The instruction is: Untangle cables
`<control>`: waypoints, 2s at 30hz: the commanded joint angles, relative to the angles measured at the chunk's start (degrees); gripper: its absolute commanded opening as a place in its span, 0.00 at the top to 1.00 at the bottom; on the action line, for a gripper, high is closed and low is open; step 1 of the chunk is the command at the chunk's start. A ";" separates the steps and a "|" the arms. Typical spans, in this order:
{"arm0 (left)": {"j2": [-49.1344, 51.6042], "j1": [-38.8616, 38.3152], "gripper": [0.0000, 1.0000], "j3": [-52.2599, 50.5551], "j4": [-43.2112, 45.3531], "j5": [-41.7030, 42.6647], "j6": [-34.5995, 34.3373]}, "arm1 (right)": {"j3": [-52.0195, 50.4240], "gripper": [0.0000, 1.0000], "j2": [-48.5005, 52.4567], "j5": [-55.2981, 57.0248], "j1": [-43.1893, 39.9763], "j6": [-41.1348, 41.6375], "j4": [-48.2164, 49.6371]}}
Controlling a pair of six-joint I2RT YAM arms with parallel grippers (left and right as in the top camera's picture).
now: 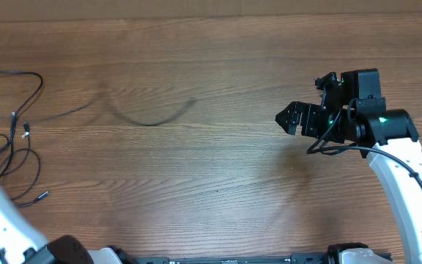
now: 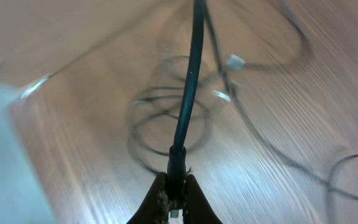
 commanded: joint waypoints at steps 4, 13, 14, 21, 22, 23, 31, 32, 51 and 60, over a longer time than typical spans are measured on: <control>-2.34 12.15 0.96 0.37 0.33 16.70 -5.05 | 0.13 0.00 -0.07 0.57 -0.02 -0.02 0.48; -2.21 10.23 0.96 0.35 0.66 16.79 -4.72 | 0.13 0.00 -0.07 0.55 -0.02 0.00 0.42; -2.21 9.94 0.96 0.35 0.72 16.59 -4.59 | 0.13 0.00 -0.07 0.55 -0.02 0.00 0.44; -2.21 8.98 0.89 0.35 1.20 16.44 -4.52 | 0.13 0.00 -0.07 0.55 -0.02 0.00 0.22; -2.21 8.98 0.86 0.35 1.18 16.46 -4.52 | 0.13 0.00 -0.07 0.55 -0.02 0.00 0.22; -2.21 9.01 0.83 0.35 1.18 16.46 -4.52 | 0.13 0.00 -0.07 0.55 -0.02 0.00 0.22; -1.95 8.98 0.14 0.35 1.70 16.68 -4.59 | 0.13 0.00 -0.07 0.57 -0.02 0.00 0.28; -1.84 8.96 0.13 0.35 1.66 16.92 -4.57 | 0.13 0.00 -0.07 0.55 -0.02 0.00 0.28; -0.55 -13.40 0.04 0.33 6.21 38.23 10.56 | 0.13 0.00 -0.07 -8.02 -0.02 4.42 17.46; 6.10 -33.29 0.00 0.33 -2.80 25.94 15.61 | 0.15 0.00 -0.07 8.28 -0.02 5.05 18.18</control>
